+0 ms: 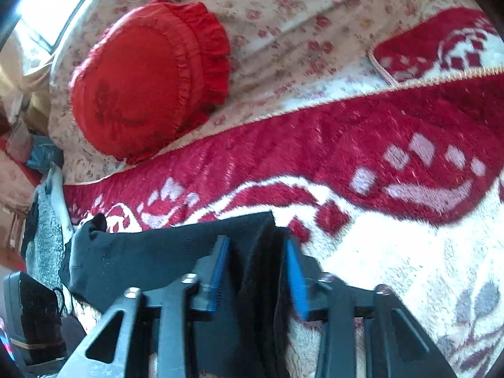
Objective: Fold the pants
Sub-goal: 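Grasp the pants leg end with the right gripper and fold it over the pants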
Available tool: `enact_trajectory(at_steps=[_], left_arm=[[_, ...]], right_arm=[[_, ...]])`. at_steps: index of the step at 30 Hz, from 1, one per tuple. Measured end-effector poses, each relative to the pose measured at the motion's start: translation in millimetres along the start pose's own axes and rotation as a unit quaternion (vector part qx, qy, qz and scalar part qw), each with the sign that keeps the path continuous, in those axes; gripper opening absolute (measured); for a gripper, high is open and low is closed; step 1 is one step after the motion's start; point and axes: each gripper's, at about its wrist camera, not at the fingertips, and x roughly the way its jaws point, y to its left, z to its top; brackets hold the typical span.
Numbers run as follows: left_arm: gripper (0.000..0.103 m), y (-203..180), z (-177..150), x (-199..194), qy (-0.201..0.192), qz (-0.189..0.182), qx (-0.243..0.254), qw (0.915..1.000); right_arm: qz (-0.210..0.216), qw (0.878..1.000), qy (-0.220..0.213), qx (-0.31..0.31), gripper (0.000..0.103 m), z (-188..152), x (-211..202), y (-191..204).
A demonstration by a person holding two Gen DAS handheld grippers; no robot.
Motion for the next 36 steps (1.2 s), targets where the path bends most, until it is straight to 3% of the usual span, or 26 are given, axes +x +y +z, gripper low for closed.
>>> enact_trajectory(at_steps=[2,4,10,16,22,27,28,29,31,33,36], left_arm=[[0.02,8,4,1,0.014,-0.011,-0.011,0.9998],[0.016,16,5,-2,0.027,-0.029,-0.022,0.999],[0.015,19,2,-45,0.019,-0.059,-0.001,0.9981],[0.015,52,5,-100,-0.024,-0.044,0.011,0.9987],[0.015,107,23,-146,-0.104,0.01,-0.005,0.9945],[0.016,145,40,-155,-0.126,0.053,-0.02,0.9904],[0.016,150,44,-153,-0.12,0.055,-0.023,0.991],[0.027,156,46,-152,-0.112,0.056,-0.023,0.9918],[0.044,160,48,-148,-0.101,0.048,-0.025,0.9934],[0.048,160,49,-147,-0.102,0.039,-0.029,0.9937],[0.053,147,49,-145,-0.108,0.046,-0.008,0.9931]], right_arm=[[0.001,1.0,-0.011,-0.004,0.012,0,-5,2],[0.019,1.0,-0.023,0.004,0.011,1,-14,4],[0.064,0.996,-0.063,-0.026,0.01,9,-63,44],[0.108,0.988,-0.07,-0.088,0.01,14,-83,128],[0.159,0.98,-0.013,-0.119,0.01,5,-24,209],[0.213,0.971,0.089,-0.059,0.01,-13,80,241],[0.231,0.965,0.118,-0.036,0.01,-17,99,241],[0.235,0.963,0.127,-0.026,0.013,-19,106,242],[0.223,0.969,0.096,-0.05,0.021,-17,93,241],[0.181,0.976,0.065,-0.098,0.024,-13,68,241],[0.124,0.982,0.053,-0.134,0.024,-14,45,228]])
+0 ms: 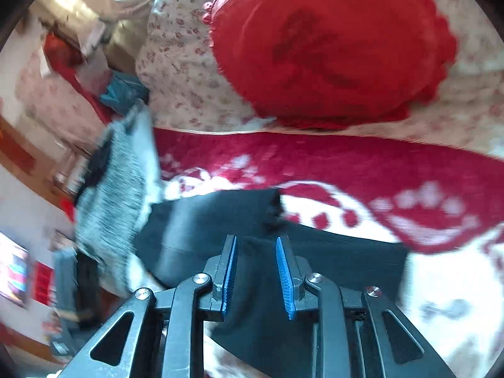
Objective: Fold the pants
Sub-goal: 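Grasp the pants leg end with the right gripper and fold it over the pants, then open the right gripper and withdraw from the folded pants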
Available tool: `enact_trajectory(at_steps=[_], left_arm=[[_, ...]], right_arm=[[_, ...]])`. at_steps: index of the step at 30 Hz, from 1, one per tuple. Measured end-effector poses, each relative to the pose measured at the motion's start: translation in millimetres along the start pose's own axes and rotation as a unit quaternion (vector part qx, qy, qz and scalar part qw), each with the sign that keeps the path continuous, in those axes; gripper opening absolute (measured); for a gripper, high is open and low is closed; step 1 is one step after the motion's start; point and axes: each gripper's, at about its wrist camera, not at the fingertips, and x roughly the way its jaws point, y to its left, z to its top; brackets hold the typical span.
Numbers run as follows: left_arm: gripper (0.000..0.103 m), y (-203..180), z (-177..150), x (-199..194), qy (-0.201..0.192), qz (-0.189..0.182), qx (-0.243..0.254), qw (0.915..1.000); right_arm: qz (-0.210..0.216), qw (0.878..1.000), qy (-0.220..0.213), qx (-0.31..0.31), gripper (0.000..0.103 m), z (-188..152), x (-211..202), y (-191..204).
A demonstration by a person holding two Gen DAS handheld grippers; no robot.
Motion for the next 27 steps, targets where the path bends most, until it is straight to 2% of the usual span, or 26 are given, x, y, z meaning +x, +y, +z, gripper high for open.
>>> enact_trajectory(at_steps=[2,5,8,9,11,13,18,22,24,27], left_arm=[[0.063,-14,-1,6,0.001,0.001,0.015,0.9999],[0.063,-34,-2,20,0.008,0.014,0.045,0.9988],[0.063,-56,-1,36,0.009,0.021,0.086,0.996],[0.06,-61,0,45,0.015,0.025,0.098,0.9947],[0.032,-70,1,57,0.018,0.05,0.121,0.9913],[0.017,-77,5,56,0.007,0.053,0.14,0.9887],[0.016,-76,23,35,-0.031,0.039,0.151,0.9873],[0.016,-59,20,51,-0.008,0.069,0.145,0.987],[0.017,-54,16,56,-0.006,0.066,0.14,0.9879],[0.017,-56,13,49,-0.014,0.067,0.153,0.9858]], right_arm=[[-0.032,0.999,0.004,-0.015,0.024,-9,-7,-9],[-0.085,0.996,-0.001,-0.012,0.024,-26,-10,-28],[-0.064,0.998,-0.017,0.023,0.024,-35,-14,-46],[-0.061,0.998,-0.019,0.03,0.024,-38,-13,-49],[-0.065,0.997,-0.02,0.033,0.023,-40,-9,-52],[-0.067,0.997,-0.024,0.032,0.023,-39,-12,-50],[-0.072,0.996,-0.041,0.013,0.023,-31,-28,-39],[-0.094,0.995,-0.01,-0.018,0.023,-31,-2,-29],[-0.112,0.993,0.0,-0.032,0.023,-35,18,-26],[-0.145,0.987,-0.004,-0.07,0.023,-37,21,-12]])
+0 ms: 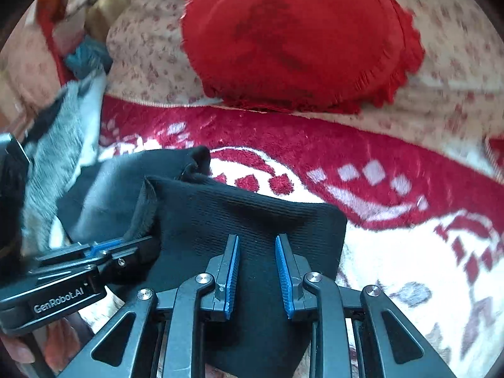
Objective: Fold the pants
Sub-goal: 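Open the right gripper and withdraw from the folded pants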
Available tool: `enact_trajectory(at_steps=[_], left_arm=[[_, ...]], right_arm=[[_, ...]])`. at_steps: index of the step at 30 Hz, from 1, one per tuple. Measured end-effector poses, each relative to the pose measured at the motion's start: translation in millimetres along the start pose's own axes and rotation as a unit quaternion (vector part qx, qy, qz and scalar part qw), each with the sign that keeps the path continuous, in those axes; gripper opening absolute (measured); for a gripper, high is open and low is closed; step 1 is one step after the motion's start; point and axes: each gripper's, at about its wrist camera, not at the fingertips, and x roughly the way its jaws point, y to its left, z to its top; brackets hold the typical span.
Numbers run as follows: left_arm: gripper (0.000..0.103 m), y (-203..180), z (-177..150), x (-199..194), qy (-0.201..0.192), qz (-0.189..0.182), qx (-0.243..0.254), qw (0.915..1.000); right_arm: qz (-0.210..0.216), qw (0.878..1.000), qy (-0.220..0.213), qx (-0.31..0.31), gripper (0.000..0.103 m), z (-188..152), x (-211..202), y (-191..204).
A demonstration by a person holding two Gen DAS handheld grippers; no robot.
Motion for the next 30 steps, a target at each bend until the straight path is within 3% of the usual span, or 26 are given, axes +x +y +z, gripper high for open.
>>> enact_trajectory(at_steps=[7,13,20,22,30], left_arm=[[0.02,3,-5,-10,-0.004,0.013,0.003,0.9999],[0.022,8,-9,-15,-0.002,0.017,-0.006,0.9998],[0.054,16,-17,-38,-0.025,0.036,-0.002,0.999],[0.058,20,-19,-43,-0.033,0.044,-0.004,0.9985],[0.059,38,-30,-52,-0.051,0.079,-0.01,0.9956]], right_arm=[[0.0,1.0,0.001,-0.011,0.023,-6,-24,9],[-0.01,1.0,0.015,-0.024,0.023,-20,-10,16],[-0.009,1.0,0.002,-0.028,0.023,-16,-31,25],[-0.006,1.0,-0.002,-0.025,0.023,-17,-35,27],[-0.017,0.999,0.03,-0.032,0.023,-28,-15,39]])
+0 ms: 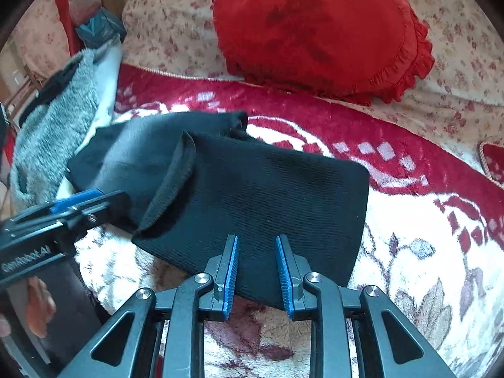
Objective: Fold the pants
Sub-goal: 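Open the right gripper and withdraw from the folded pants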
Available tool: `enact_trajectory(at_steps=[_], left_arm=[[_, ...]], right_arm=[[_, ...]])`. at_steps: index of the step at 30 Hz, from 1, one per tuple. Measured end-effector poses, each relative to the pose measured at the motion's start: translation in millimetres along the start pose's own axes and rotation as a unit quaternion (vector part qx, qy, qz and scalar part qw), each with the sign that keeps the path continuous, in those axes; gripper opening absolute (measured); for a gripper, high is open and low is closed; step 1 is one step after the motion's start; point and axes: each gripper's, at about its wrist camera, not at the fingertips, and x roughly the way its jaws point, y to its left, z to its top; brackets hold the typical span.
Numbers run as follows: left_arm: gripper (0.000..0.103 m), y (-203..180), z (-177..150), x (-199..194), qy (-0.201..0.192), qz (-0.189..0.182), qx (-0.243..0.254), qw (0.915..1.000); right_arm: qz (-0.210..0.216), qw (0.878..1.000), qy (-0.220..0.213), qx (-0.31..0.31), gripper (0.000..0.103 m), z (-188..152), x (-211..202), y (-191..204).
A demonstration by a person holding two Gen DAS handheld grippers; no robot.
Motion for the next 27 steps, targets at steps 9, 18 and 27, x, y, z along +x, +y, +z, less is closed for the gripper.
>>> enact_trajectory(at_steps=[9,18,27], left_arm=[[0.059,17,-4,0,-0.006,0.023,-0.013,0.9996],[0.059,31,-4,0,-0.004,0.02,-0.033,0.9993],[0.059,61,-4,1,0.003,0.029,-0.069,0.9972]], right_arm=[[0.017,1.0,0.003,-0.008,0.023,5,5,15],[0.033,0.999,0.0,-0.002,0.023,17,4,20],[0.038,0.999,-0.006,-0.005,0.023,37,17,30]])
